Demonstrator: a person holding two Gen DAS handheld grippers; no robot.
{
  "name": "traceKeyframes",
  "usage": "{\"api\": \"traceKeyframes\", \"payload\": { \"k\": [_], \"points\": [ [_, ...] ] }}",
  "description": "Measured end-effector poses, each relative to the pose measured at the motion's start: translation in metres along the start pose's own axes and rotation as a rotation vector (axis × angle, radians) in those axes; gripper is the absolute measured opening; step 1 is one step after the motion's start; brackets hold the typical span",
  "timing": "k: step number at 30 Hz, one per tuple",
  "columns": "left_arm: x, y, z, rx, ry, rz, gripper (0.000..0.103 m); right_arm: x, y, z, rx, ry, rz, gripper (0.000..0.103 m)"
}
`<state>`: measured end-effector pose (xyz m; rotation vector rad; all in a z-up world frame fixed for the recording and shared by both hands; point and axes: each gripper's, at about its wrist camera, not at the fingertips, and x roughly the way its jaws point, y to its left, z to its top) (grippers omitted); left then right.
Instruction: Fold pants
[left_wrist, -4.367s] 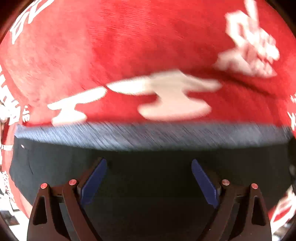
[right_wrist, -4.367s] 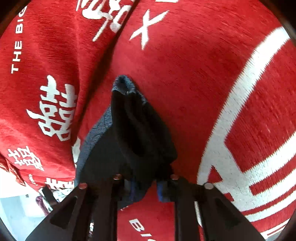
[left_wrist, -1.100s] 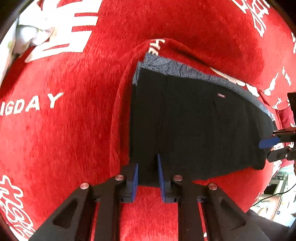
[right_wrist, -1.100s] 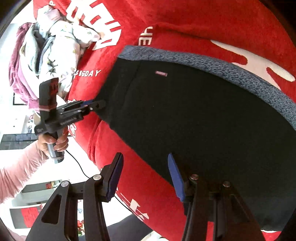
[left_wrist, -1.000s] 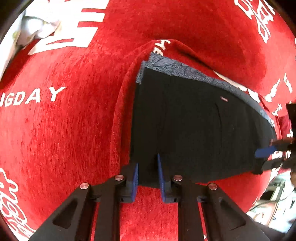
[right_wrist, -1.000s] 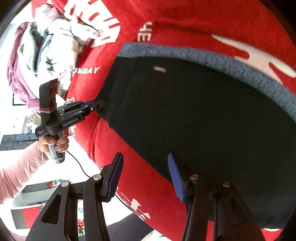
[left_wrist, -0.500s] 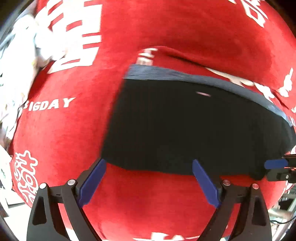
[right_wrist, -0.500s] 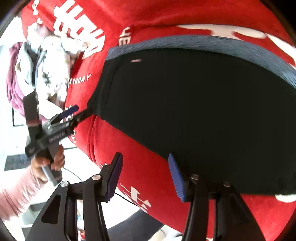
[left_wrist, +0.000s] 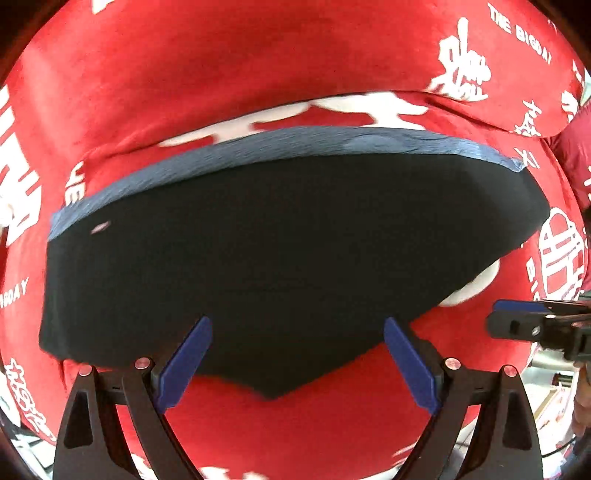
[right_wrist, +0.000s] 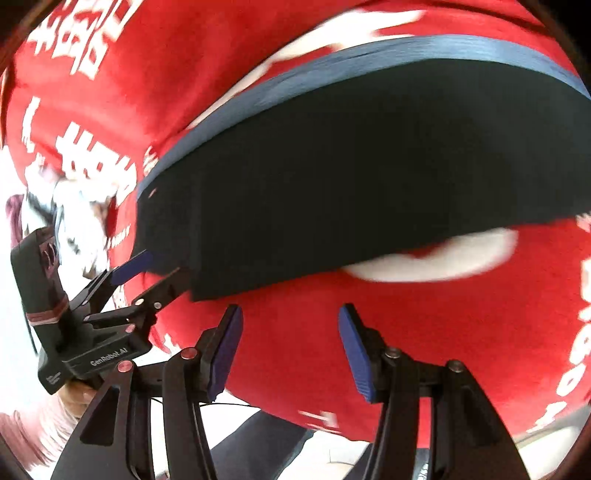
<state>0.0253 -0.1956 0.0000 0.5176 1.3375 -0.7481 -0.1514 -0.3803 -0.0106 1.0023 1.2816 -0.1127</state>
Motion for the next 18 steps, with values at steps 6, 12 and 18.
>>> {"api": "traceKeyframes", "payload": {
  "k": [6,12,18],
  "points": [
    [0.018,-0.067,0.035,-0.048,0.000,0.011,0.095,-0.081,-0.124,0.006,0.270,-0.236,-0.095,0.058],
    [0.047,-0.118,0.060,-0.087,0.000,0.062,0.095,-0.122,-0.259,0.014,0.660,-0.409,-0.019,0.043],
    [0.063,-0.144,0.070,-0.069,0.008,0.113,0.095,-0.127,-0.297,0.041,0.659,-0.424,0.011,0.007]
  ]
}}
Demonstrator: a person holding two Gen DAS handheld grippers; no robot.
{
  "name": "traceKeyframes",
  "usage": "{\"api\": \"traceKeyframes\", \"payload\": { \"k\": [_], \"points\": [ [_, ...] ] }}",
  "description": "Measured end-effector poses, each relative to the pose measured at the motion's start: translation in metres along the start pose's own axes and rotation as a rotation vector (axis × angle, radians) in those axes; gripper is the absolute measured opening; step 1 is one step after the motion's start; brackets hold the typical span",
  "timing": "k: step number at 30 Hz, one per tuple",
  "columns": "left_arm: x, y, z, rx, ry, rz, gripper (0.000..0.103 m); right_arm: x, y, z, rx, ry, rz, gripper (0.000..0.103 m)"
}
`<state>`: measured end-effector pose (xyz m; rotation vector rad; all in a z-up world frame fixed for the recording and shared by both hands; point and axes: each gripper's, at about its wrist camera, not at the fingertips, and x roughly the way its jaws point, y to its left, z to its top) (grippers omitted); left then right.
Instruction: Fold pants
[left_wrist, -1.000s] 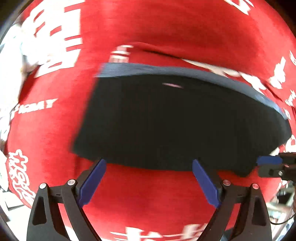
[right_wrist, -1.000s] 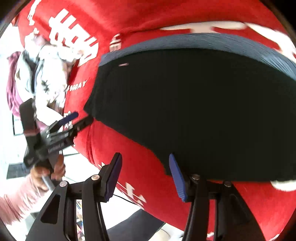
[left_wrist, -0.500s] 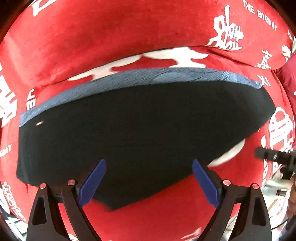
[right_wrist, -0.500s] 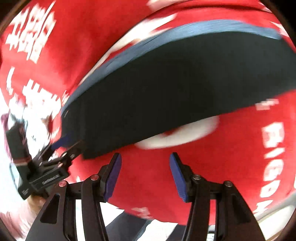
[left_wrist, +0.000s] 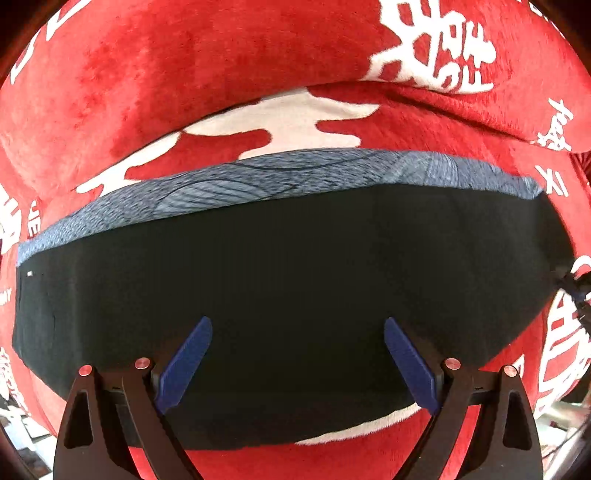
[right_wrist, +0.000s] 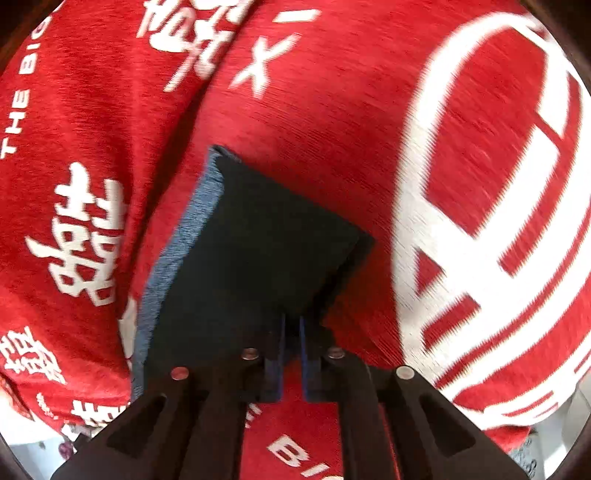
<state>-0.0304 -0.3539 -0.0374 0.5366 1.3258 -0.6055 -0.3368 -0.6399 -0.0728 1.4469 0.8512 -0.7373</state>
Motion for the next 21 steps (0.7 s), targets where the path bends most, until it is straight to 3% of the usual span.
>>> {"api": "traceKeyframes", "payload": {
  "k": [2,4,8,14,18,21],
  "points": [
    [0.006,-0.005,-0.001,0.009,0.009,0.024,0.095,-0.007,0.009,0.002,-0.066,-0.016,0.013,0.007],
    [0.009,-0.005,-0.001,-0.003,0.002,0.045,0.103,-0.007,0.008,0.002,-0.087,-0.002,-0.002,0.007],
    [0.012,-0.002,0.000,-0.022,0.017,0.030,0.103,0.010,-0.007,0.004,-0.087,0.048,-0.038,0.010],
    [0.011,-0.003,0.000,-0.004,0.017,0.033,0.103,0.002,-0.003,-0.014,-0.084,0.059,-0.031,0.020],
    [0.013,-0.003,0.002,-0.012,0.027,0.027,0.103,-0.004,0.011,-0.043,-0.173,0.113,-0.011,0.055],
    [0.011,-0.005,0.003,-0.004,0.030,0.030,0.103,0.002,0.021,-0.065,-0.196,0.155,0.022,0.055]
  ]
}}
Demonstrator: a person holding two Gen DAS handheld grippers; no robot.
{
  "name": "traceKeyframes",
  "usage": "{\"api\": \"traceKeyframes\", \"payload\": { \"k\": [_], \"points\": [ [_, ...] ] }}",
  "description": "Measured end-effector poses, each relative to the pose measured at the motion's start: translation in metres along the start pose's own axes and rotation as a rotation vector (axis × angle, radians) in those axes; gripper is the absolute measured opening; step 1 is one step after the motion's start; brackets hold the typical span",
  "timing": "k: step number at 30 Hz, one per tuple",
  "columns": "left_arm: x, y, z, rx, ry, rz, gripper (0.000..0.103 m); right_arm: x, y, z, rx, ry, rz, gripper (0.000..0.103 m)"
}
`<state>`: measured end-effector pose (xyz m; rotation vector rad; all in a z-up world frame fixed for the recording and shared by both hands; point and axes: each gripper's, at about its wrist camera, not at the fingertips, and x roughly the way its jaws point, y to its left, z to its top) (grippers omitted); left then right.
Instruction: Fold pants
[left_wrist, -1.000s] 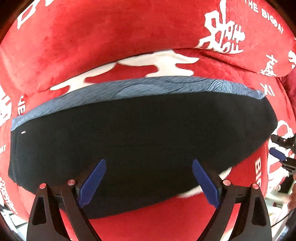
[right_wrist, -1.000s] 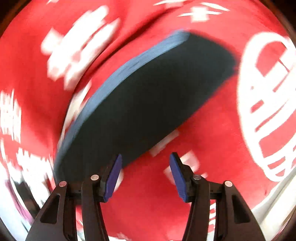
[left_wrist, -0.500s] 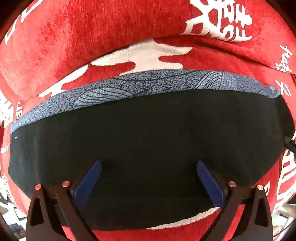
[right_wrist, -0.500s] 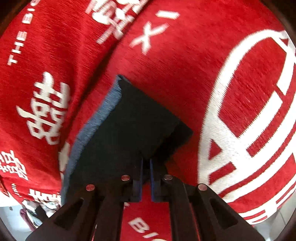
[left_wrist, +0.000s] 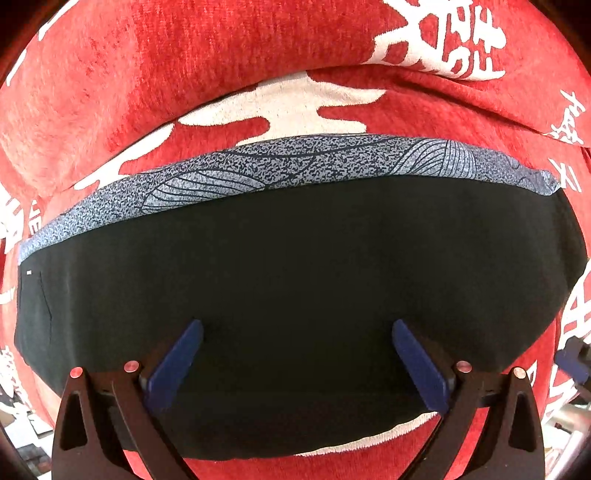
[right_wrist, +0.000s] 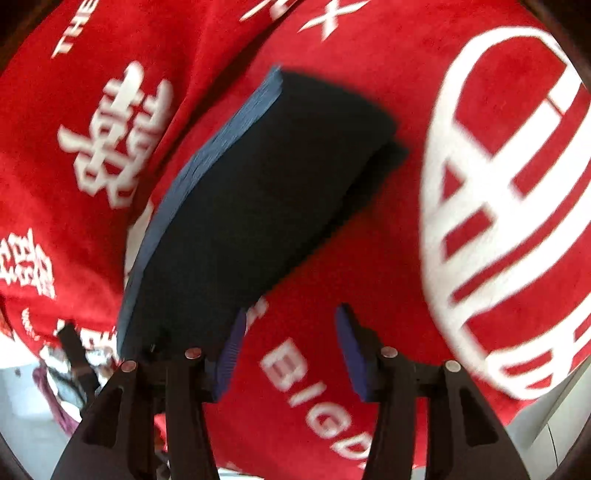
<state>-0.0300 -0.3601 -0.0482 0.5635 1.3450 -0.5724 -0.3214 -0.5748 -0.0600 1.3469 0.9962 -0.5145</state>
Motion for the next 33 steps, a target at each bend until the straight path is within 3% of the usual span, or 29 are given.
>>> {"api": "traceKeyframes", "payload": {
  "k": [8,19,33],
  "points": [
    [0.001,0.003,0.006,0.009,0.007,-0.006,0.103,0.016,0.021,-0.025,-0.021,0.039,0.009,0.055],
    [0.001,-0.003,0.001,0.013,-0.003,0.017,0.103,-0.005,0.000,-0.006,0.018,-0.023,0.035,0.055],
    [-0.001,-0.024,0.001,0.038,-0.006,0.081,0.103,-0.016,-0.008,0.003,0.062,-0.037,0.101,0.055]
  ]
}}
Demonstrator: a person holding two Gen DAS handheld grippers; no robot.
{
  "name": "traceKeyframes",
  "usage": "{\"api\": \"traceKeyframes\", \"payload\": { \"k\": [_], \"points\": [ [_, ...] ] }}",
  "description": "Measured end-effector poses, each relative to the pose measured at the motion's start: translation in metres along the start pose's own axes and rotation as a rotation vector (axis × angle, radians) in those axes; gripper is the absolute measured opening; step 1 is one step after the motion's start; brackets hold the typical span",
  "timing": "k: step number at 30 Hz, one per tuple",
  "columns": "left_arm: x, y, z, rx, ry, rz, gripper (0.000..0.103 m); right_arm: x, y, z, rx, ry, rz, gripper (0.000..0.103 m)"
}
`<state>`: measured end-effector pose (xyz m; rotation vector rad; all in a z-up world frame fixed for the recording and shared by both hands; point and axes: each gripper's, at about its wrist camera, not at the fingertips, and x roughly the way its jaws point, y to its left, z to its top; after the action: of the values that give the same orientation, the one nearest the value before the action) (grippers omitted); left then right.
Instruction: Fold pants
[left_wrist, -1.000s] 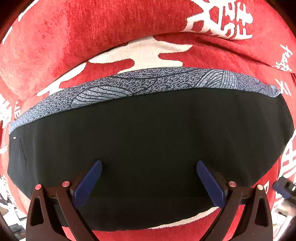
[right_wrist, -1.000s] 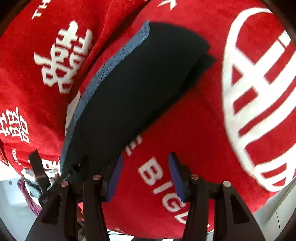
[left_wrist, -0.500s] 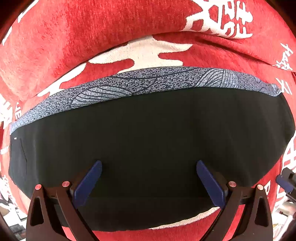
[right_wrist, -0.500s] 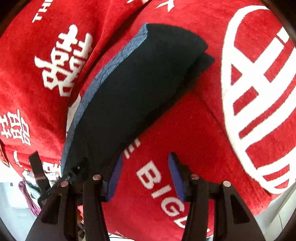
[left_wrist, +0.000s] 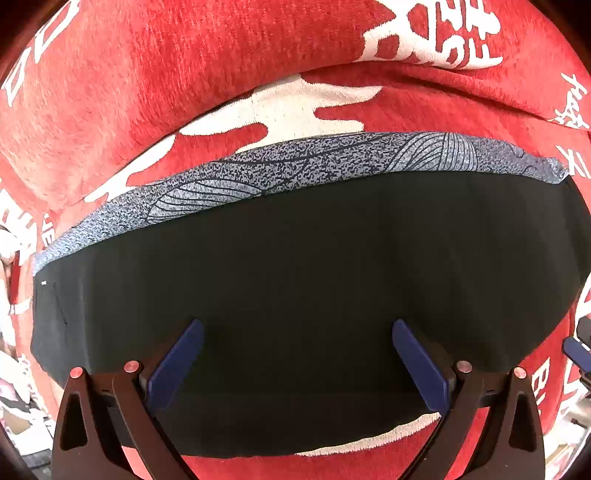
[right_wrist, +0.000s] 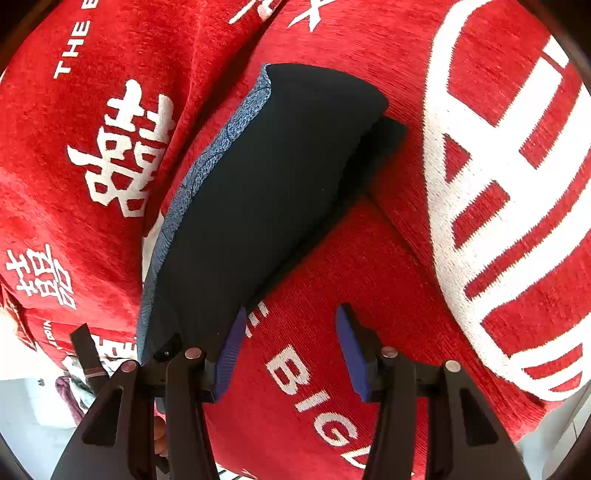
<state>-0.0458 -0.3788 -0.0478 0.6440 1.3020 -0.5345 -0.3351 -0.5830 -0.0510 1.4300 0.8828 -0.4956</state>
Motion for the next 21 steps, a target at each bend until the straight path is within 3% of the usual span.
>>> {"api": "traceKeyframes", "payload": {
  "k": [8,11,14,17,21],
  "points": [
    [-0.012,-0.005,0.014,0.007,-0.007,0.002,0.103,-0.001,-0.003,0.000,0.007,0.001,0.017,0.055],
    [-0.018,-0.002,0.037,0.000,-0.069,0.028,0.103,-0.001,-0.003,0.000,-0.005,0.003,0.011,0.055],
    [0.001,0.002,0.064,-0.029,-0.044,0.056,0.103,-0.002,-0.005,0.000,-0.005,0.003,0.010,0.055],
    [0.017,0.008,0.085,-0.072,-0.034,0.033,0.103,-0.003,-0.005,-0.001,-0.006,0.007,0.001,0.055],
    [0.008,0.007,0.096,-0.080,-0.053,0.051,0.103,-0.007,0.000,-0.001,-0.037,0.006,-0.010,0.055]
  ]
}}
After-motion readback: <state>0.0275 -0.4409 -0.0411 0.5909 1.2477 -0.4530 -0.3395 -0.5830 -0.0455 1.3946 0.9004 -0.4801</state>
